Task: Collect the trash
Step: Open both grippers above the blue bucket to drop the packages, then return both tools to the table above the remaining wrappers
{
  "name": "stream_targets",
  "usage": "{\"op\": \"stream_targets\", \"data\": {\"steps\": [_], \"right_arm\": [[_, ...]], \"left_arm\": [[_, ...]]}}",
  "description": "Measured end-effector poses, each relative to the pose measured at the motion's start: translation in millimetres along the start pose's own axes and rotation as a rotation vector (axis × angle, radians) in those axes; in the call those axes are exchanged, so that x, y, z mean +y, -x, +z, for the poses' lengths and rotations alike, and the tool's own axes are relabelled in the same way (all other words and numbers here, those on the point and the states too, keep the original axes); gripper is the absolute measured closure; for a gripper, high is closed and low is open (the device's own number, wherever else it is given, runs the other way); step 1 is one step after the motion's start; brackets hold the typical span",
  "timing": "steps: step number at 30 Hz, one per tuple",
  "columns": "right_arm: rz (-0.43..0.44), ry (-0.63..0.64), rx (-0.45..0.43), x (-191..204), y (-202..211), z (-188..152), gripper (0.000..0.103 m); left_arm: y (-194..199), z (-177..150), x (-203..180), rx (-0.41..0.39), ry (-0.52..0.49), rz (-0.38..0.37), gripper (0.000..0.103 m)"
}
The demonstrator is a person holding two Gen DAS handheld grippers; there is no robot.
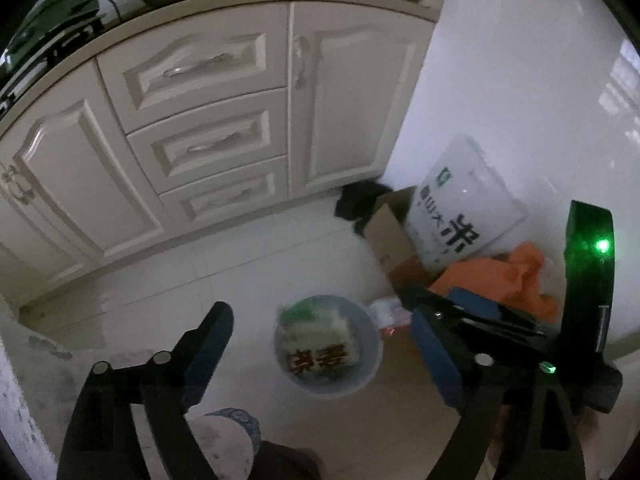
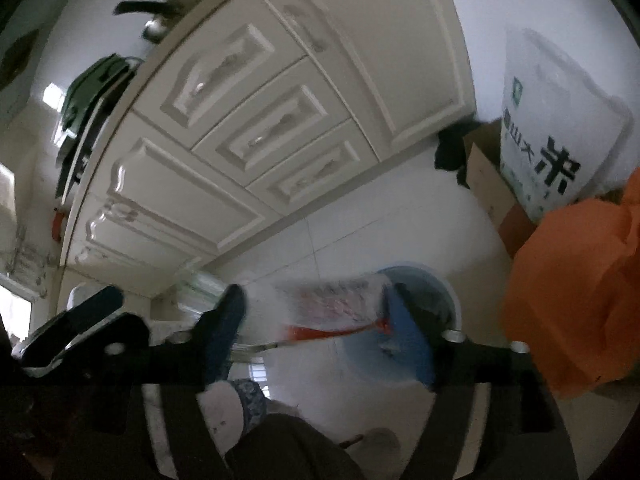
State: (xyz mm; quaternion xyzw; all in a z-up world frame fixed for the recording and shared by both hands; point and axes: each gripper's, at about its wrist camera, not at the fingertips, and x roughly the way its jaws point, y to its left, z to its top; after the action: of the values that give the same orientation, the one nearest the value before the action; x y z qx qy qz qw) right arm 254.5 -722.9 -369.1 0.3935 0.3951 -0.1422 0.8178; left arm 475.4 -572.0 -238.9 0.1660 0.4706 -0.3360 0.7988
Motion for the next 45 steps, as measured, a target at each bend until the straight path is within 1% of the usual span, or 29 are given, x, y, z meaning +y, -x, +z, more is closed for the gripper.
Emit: {"op": "stream_targets", "data": {"steps": [1, 2, 3, 6, 9, 11, 17, 20, 21, 23, 24, 25, 27, 30, 33, 34, 38, 40, 44, 45], "right_arm": [[-0.004, -0.014, 0.002, -3, -1, -1, 0.009], [-0.01, -0.026, 0.001, -5, -1, -1, 0.005], [-0.015, -0.038, -0.002, -7, 0, -2, 0.0], [-0.038, -0.053, 0.003, -10, 2, -6, 0.0], [-0.055, -0.056, -0.003, -8, 9, -9, 0.0], [-0.058, -0.051, -0.01, -4, 17, -11, 0.0], [-0.051, -0.008, -0.049, 25, 46, -16, 0.0], [-0.043, 0.032, -0.074, 50, 64, -18, 0.0], [-0.04, 0.052, -0.084, 60, 71, -19, 0.0], [-0.025, 0.086, -0.101, 81, 82, -22, 0.0], [-0.017, 0.106, -0.111, 92, 88, -24, 0.0], [-0.011, 0.121, -0.118, 102, 93, -26, 0.0], [0.009, 0.162, -0.13, 127, 103, -32, 0.0], [0.046, 0.236, -0.148, 169, 117, -42, 0.0], [0.071, 0.308, -0.164, 207, 127, -54, 0.0], [0.084, 0.342, -0.169, 225, 131, -60, 0.0], [0.112, 0.443, -0.187, 274, 139, -82, 0.0], [0.129, 0.503, -0.195, 303, 142, -97, 0.0], [0.157, 0.607, -0.206, 347, 144, -125, 0.0], [0.162, 0.636, -0.209, 359, 144, -134, 0.0]], "left_arm": [[-1, 2, 0, -0.005, 0.004, 0.011, 0.006], [-1, 4, 0, -0.016, 0.006, 0.029, 0.003], [1, 2, -2, -0.027, 0.007, 0.04, 0.002], [9, 1, -2, -0.054, 0.013, 0.067, 0.002], [23, -8, -2, -0.089, 0.016, 0.079, 0.001], [33, -9, -6, -0.118, 0.016, 0.086, 0.001], [77, -36, -3, -0.207, 0.038, 0.087, 0.002], [112, -63, 6, -0.256, 0.053, 0.091, 0.001], [128, -79, 14, -0.269, 0.054, 0.092, 0.001], [156, -97, 24, -0.307, 0.066, 0.104, 0.001], [180, -115, 34, -0.326, 0.074, 0.105, 0.001], [190, -122, 38, -0.341, 0.082, 0.109, 0.001], [224, -150, 55, -0.369, 0.101, 0.124, 0.001], [258, -182, 72, -0.41, 0.133, 0.141, 0.001], [295, -221, 92, -0.448, 0.182, 0.171, 0.001], [304, -232, 99, -0.459, 0.198, 0.18, 0.001], [337, -274, 121, -0.496, 0.27, 0.238, 0.001], [355, -300, 137, -0.511, 0.322, 0.269, 0.001], [388, -348, 158, -0.534, 0.398, 0.342, 0.001], [394, -351, 160, -0.537, 0.412, 0.356, 0.001]]}}
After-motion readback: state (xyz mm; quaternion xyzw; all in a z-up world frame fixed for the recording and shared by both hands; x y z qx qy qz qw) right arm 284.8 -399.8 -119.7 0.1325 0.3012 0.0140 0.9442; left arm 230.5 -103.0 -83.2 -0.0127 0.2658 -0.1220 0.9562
